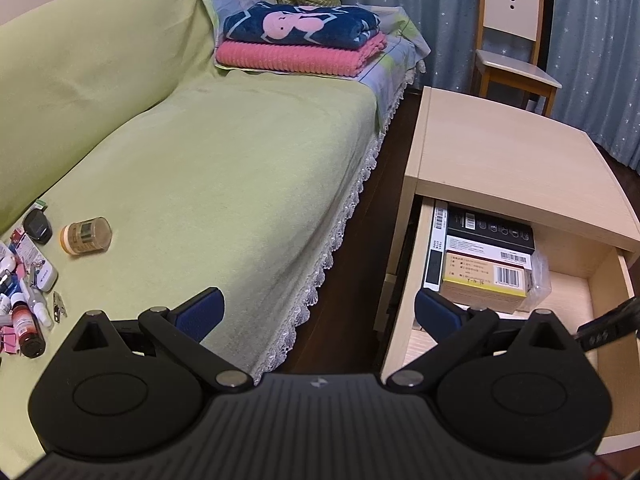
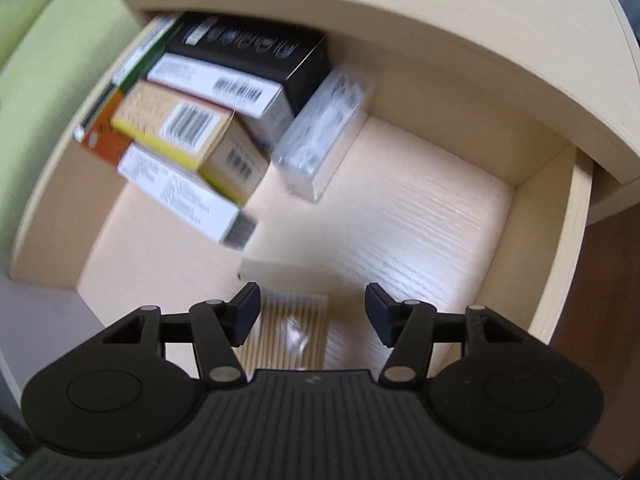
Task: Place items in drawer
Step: 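Push the cotton swab bag beside the clear packet and release it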
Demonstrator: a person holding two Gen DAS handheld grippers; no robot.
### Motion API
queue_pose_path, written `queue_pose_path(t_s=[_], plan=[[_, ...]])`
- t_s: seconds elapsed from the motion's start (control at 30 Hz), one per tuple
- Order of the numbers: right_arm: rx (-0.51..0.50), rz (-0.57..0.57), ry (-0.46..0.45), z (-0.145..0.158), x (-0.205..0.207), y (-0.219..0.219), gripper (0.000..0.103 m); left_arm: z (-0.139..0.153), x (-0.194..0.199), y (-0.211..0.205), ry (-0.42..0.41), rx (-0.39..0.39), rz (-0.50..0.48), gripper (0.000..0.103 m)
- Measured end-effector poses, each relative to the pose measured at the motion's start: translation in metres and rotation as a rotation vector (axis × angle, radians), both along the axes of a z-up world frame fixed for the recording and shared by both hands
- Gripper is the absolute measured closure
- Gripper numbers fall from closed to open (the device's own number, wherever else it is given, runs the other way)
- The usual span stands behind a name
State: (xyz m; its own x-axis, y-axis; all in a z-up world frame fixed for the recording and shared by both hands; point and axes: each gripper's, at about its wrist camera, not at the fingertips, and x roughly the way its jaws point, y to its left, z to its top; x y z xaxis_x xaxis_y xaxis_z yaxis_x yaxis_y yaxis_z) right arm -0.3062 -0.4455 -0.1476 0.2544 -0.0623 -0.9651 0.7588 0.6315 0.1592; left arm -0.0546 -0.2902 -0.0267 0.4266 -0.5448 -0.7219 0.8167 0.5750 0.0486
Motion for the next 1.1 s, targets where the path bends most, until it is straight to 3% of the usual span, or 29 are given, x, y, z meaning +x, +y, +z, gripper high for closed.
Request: queue_pose_path(t_s=[0.27, 0.33, 0.43, 0.57, 0.7, 0.77, 0.8, 0.93, 1.1], plan=[[0.087, -0.011, 0.042, -0.03, 0.007, 0.024, 0.049, -0.001, -0.004, -0.003, -0.004, 0.008, -0.017, 0.001], [0.083, -0.022, 0.038, -0.033, 0.007, 0.031, 0.054, -0.001, -0.005, -0.003, -0.007, 0.008, -0.021, 0.001], [0.042, -0.061, 0.055, -0.03, 0.008, 0.037, 0.055, -0.001, -0.004, -0.003, -0.001, 0.01, -0.014, 0.001], [-0.086, -0.156, 0.132, -0.02, 0.004, 0.033, 0.055, -0.001, -0.003, -0.002, 0.001, 0.007, -0.011, 0.001], [-0.157, -0.316, 0.065, -0.009, -0.009, 0.014, 0.053, -0.001, -0.002, -0.001, 0.002, 0.005, -0.008, 0.001], [-0.127, -0.379, -0.015, -0.005, -0.016, 0.001, 0.036, -0.001, -0.002, -0.001, 0.003, 0.005, -0.006, 0.001], [-0.106, -0.402, -0.042, -0.003, -0.019, -0.004, 0.036, -0.001, -0.003, -0.001, 0.001, 0.004, -0.006, 0.001], [-0.12, -0.367, -0.066, 0.009, -0.022, -0.006, 0.036, 0.0, -0.002, 0.0, 0.001, -0.001, -0.002, 0.001], [-0.127, -0.207, 0.021, 0.01, -0.017, 0.016, 0.042, -0.002, -0.002, -0.002, 0.006, 0.002, -0.009, 0.001]])
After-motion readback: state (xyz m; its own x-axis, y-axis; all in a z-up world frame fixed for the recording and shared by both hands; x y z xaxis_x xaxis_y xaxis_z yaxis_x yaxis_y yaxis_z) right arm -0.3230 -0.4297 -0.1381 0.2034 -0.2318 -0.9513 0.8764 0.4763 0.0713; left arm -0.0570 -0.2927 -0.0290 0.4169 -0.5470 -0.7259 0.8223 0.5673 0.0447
